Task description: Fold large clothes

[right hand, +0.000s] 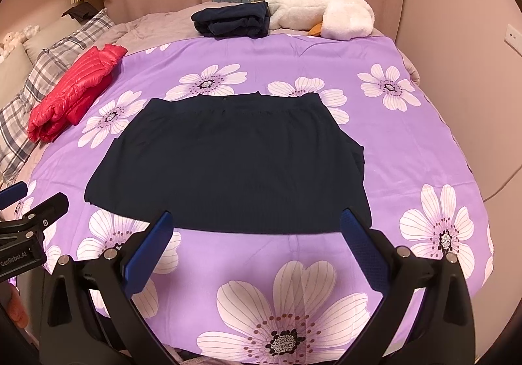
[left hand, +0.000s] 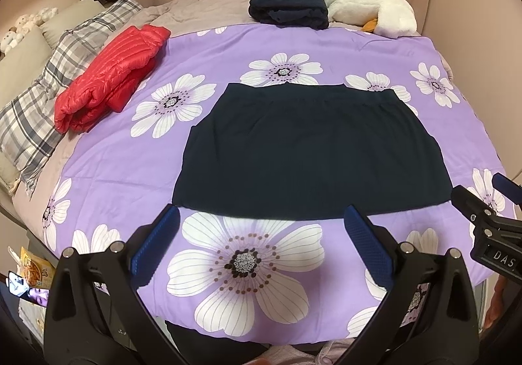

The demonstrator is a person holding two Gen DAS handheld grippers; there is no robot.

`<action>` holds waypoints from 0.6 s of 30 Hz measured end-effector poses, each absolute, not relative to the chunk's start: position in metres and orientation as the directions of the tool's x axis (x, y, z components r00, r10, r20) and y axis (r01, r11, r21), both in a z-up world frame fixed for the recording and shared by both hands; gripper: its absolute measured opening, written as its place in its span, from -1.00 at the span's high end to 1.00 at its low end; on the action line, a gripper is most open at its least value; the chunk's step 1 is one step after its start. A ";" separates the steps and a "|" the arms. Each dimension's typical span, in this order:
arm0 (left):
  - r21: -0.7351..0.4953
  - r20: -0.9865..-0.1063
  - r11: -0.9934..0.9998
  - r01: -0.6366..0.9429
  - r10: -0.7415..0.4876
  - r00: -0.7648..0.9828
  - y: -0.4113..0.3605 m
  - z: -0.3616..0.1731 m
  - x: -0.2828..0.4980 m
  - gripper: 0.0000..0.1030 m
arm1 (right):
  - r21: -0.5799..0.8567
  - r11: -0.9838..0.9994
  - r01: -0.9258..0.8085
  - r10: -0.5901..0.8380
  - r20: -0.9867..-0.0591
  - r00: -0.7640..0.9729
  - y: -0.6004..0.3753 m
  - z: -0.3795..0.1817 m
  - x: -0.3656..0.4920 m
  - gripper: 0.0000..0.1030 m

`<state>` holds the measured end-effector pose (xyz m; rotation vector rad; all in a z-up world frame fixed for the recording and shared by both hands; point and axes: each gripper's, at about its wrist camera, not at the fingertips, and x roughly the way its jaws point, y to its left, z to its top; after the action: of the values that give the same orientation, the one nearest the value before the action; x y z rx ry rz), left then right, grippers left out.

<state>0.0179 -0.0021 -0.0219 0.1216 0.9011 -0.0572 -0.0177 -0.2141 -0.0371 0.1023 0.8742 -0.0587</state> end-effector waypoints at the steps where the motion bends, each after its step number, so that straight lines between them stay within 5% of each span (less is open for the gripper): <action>1: 0.082 -0.785 0.992 0.101 0.002 0.619 -0.003 -0.022 0.018 -0.96 | 0.066 0.993 0.094 -0.010 -0.767 0.641 -0.214 -0.037 -0.018 -0.97; 18: 0.088 -0.784 0.990 0.106 0.003 0.620 -0.004 -0.022 0.019 -0.96 | 0.066 0.993 0.098 -0.013 -0.763 0.647 -0.218 -0.032 -0.020 -0.97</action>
<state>0.0187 -0.0039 -0.0218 0.1303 0.9002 -0.0596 -0.0196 -0.2184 -0.0323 0.1047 0.8657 -0.0635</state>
